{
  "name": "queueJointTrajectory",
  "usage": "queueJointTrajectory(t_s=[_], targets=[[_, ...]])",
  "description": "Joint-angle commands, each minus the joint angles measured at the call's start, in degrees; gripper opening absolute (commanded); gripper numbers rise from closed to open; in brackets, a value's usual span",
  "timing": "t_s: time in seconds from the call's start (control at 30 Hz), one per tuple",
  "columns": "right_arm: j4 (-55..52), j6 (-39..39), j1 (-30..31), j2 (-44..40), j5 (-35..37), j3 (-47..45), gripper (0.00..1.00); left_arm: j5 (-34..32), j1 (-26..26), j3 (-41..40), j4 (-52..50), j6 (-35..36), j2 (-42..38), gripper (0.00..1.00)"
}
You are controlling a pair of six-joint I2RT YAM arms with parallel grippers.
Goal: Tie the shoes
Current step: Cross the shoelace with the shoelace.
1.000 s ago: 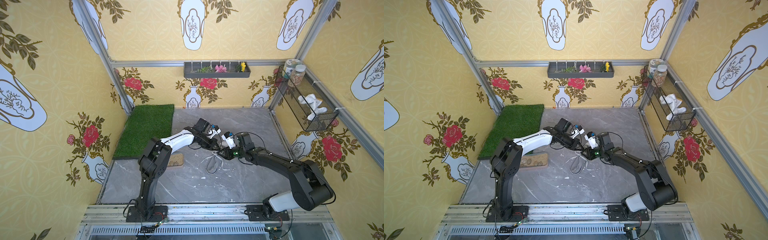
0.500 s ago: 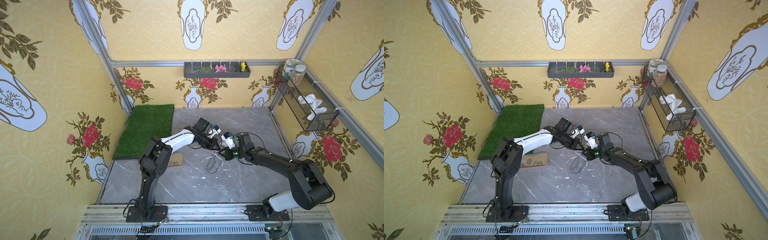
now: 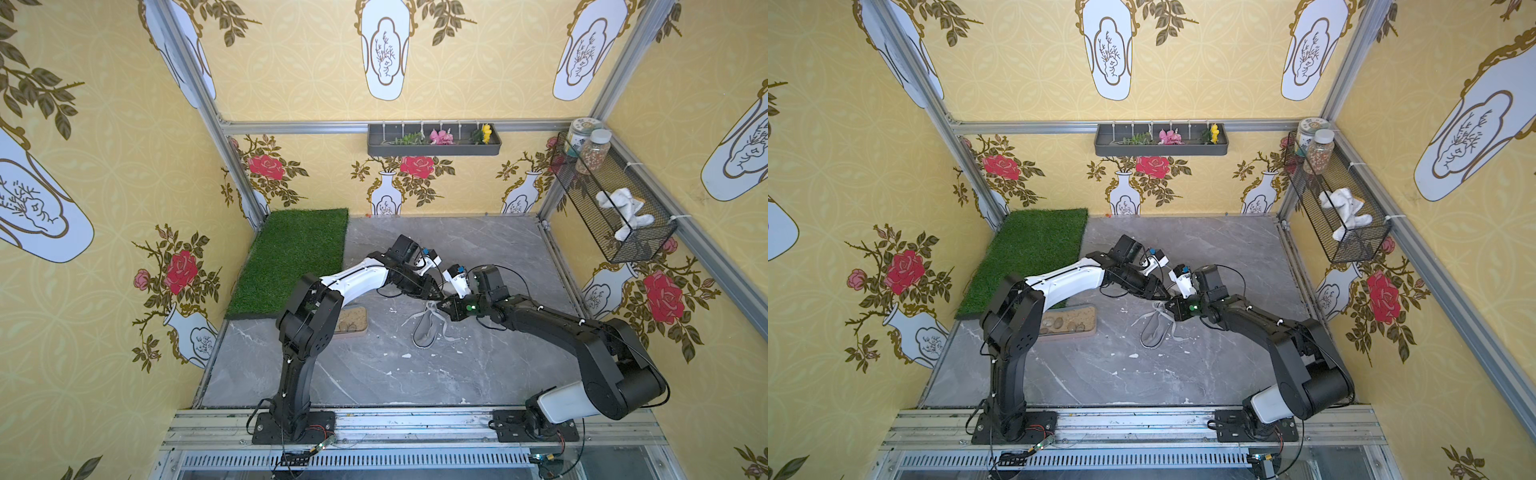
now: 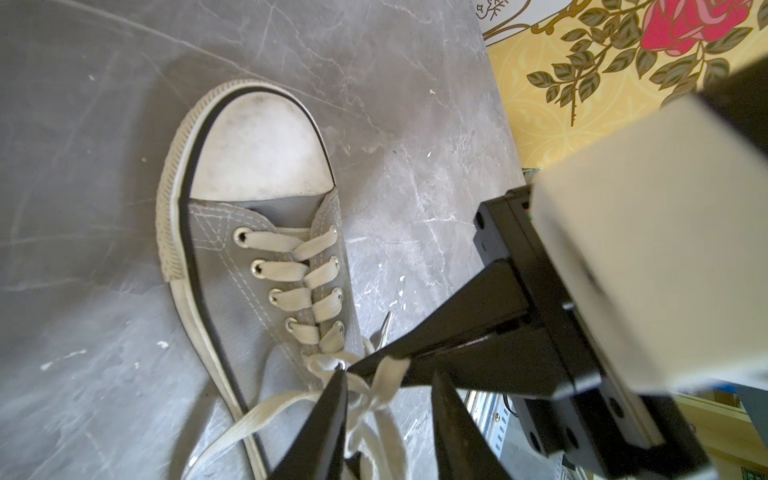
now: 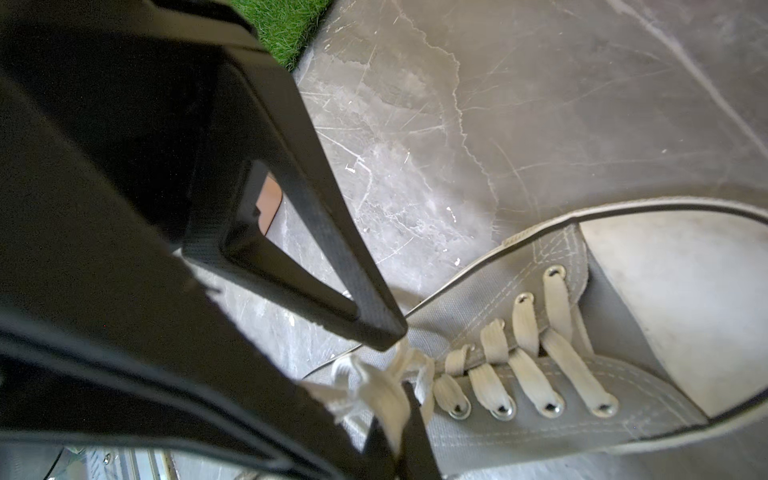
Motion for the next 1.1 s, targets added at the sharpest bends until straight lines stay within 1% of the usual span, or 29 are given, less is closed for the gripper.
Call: queueJointTrajectory(t_s=[0.0, 0.23, 0.37, 0.5, 0.6, 0.7, 0.77, 0.83, 1.0, 1.07], targets=[[2.50, -0.59, -0.07, -0.21, -0.32, -0.08, 0.00, 0.51, 0.38, -1.24, 2.14, -1.60, -0.78, 0.43], [2.50, -0.29, -0.03, -0.17, -0.22, 0.16, 0.00, 0.82, 0.38, -3.93, 2.52, -2.84, -3.24, 0.59], [2.50, -0.29, 0.00, -0.16, -0.22, 0.16, 0.00, 0.17, 0.23, -7.50, 4.90, -4.25, -5.33, 0.66], [2.41, -0.37, -0.13, -0.34, -0.22, 0.15, 0.00, -1.72, -0.50, -9.78, 5.26, -3.91, -5.59, 0.69], [2.41, -0.42, -0.16, -0.14, -0.29, 0.25, 0.00, -1.83, -0.58, -9.31, 5.59, -4.54, -4.36, 0.69], [2.31, -0.41, -0.15, -0.07, -0.36, 0.34, 0.00, -1.21, -0.67, -8.62, 6.25, -4.97, -3.49, 0.66], [2.16, -0.38, -0.21, -0.19, -0.38, 0.34, 0.00, -1.15, -0.67, -8.24, 6.39, -5.02, -2.94, 0.62], [1.97, -0.55, -0.22, -0.26, -0.38, 0.49, 0.00, -0.82, -0.59, -7.69, 6.65, -5.02, -2.37, 0.57], [2.02, -0.46, -0.14, -0.20, -0.32, 0.40, 0.00, 0.65, -0.58, -6.22, 6.59, -5.32, -1.14, 0.41], [2.06, -0.47, -0.14, -0.34, -0.35, 0.33, 0.00, 0.76, -0.58, -6.24, 6.70, -5.32, -1.18, 0.36]])
